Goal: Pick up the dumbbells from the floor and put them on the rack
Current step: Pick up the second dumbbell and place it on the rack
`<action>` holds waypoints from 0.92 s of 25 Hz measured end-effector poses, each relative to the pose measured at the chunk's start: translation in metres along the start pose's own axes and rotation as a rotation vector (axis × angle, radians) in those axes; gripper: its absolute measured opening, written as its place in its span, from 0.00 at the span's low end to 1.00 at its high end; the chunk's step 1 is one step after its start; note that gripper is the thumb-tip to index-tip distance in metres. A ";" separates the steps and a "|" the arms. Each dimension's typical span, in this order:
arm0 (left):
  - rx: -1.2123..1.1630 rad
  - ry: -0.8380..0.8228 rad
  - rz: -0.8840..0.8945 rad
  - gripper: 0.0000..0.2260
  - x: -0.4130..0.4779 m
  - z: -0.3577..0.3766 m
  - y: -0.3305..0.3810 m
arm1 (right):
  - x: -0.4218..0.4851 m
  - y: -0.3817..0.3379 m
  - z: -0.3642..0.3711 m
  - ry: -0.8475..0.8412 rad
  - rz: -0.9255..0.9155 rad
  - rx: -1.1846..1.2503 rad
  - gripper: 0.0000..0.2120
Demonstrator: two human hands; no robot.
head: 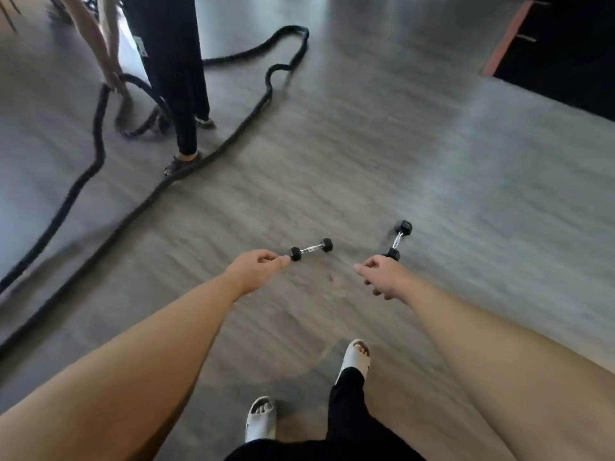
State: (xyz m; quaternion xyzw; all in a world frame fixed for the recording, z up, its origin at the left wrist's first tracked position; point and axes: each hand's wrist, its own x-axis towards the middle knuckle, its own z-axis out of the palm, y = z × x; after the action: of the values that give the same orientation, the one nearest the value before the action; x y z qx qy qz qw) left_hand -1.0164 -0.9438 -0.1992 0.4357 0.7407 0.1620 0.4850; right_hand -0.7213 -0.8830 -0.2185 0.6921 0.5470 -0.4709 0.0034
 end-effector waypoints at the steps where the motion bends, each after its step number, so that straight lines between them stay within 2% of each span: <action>1: -0.017 0.023 -0.025 0.13 0.015 0.002 0.007 | 0.023 -0.005 -0.011 -0.025 -0.001 -0.006 0.19; 6: -0.105 0.063 -0.169 0.15 0.074 0.013 0.031 | 0.115 -0.021 -0.060 -0.128 0.002 -0.116 0.19; 9: -0.131 0.076 -0.181 0.16 0.108 0.016 0.039 | 0.168 -0.036 -0.073 -0.147 0.031 -0.131 0.19; 12: -0.169 0.051 -0.206 0.18 0.142 0.010 0.038 | 0.209 -0.056 -0.068 -0.212 0.044 -0.198 0.18; 15: -0.223 0.044 -0.267 0.16 0.198 -0.002 0.034 | 0.262 -0.080 -0.061 -0.221 0.035 -0.208 0.20; 21: -0.207 -0.033 -0.391 0.29 0.303 -0.007 0.022 | 0.362 -0.098 -0.052 -0.219 0.100 -0.213 0.18; 23: -0.217 -0.037 -0.452 0.26 0.343 0.005 0.010 | 0.406 -0.089 -0.042 -0.225 0.113 -0.214 0.17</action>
State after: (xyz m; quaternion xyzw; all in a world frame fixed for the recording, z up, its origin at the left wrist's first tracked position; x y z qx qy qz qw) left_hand -1.0582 -0.6636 -0.3930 0.2074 0.7887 0.1200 0.5662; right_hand -0.7786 -0.5192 -0.4164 0.6603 0.5503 -0.4838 0.1650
